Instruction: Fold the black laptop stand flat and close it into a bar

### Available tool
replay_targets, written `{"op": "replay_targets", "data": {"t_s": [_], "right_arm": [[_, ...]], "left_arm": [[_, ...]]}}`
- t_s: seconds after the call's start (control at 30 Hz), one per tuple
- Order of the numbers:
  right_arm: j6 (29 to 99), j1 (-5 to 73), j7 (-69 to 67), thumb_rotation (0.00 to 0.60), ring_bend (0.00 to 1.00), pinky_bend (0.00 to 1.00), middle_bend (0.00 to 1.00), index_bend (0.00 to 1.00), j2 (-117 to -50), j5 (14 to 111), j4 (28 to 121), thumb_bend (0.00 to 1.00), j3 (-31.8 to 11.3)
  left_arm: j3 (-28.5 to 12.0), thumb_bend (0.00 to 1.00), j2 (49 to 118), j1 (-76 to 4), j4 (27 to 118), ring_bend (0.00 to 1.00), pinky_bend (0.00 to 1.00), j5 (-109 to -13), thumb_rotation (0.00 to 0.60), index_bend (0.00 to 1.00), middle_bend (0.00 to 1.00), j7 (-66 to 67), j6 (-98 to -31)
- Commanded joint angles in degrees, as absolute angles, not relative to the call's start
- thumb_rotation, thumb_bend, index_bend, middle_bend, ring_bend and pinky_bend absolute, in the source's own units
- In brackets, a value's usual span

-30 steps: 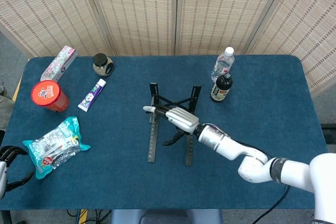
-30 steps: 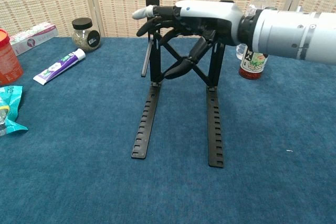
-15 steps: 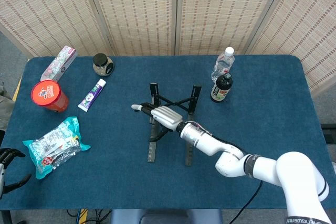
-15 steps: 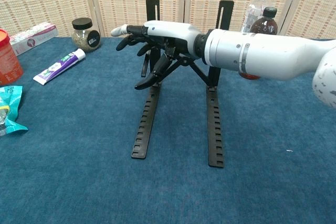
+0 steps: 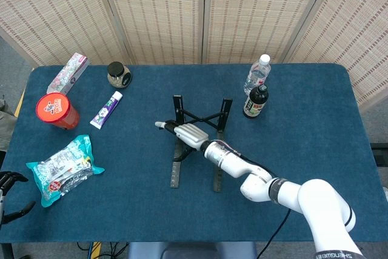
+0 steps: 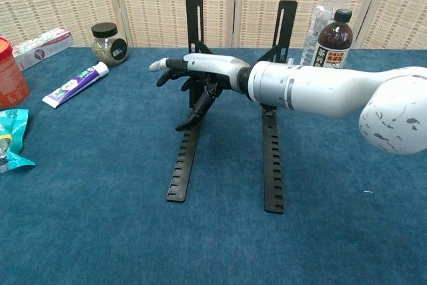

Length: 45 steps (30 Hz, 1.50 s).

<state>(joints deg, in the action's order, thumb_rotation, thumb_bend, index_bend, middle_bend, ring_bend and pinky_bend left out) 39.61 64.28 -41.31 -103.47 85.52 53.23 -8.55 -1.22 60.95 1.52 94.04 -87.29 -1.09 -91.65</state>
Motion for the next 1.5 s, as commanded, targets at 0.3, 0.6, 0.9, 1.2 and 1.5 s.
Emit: {"op": "replay_targets", "data": {"t_s": [0.3, 0.6, 0.9, 1.2, 1.5], "right_arm": [[37.80, 66.12, -43.99, 0.600, 0.03, 0.11, 0.17, 0.00, -107.39, 84.26, 46.15, 0.02, -9.72], [38.72, 65.99, -45.90, 0.600, 0.03, 0.10, 0.17, 0.00, -106.22, 84.95, 47.94, 0.02, -9.48], [48.89, 60.54, -43.04, 0.600, 0.03, 0.10, 0.17, 0.00, -90.76, 89.01, 68.41, 0.02, -7.48], [57.19, 52.40, -30.93, 0.600, 0.01, 0.10, 0.17, 0.00, -73.99, 86.33, 87.13, 0.01, -8.14], [61.62, 45.60, -24.32, 0.600, 0.01, 0.09, 0.17, 0.00, -65.21, 81.80, 94.30, 0.00, -8.61]], "left_arm": [[-1.33, 0.11, 60.69, 1.84, 93.97, 0.21, 0.19, -87.05, 0.600, 0.37, 0.33, -1.31, -91.97], [-1.33, 0.11, 60.65, 2.23, 93.58, 0.21, 0.19, -86.82, 0.600, 0.37, 0.33, -1.73, -92.24], [-1.49, 0.11, 60.84, 1.70, 93.29, 0.21, 0.19, -87.21, 0.600, 0.37, 0.33, -1.93, -91.65], [-1.53, 0.11, 61.29, 0.76, 93.11, 0.21, 0.19, -87.56, 0.600, 0.37, 0.33, -1.77, -90.36], [-1.55, 0.11, 61.84, 0.04, 92.88, 0.21, 0.19, -87.49, 0.600, 0.37, 0.33, -1.51, -89.31]]}}
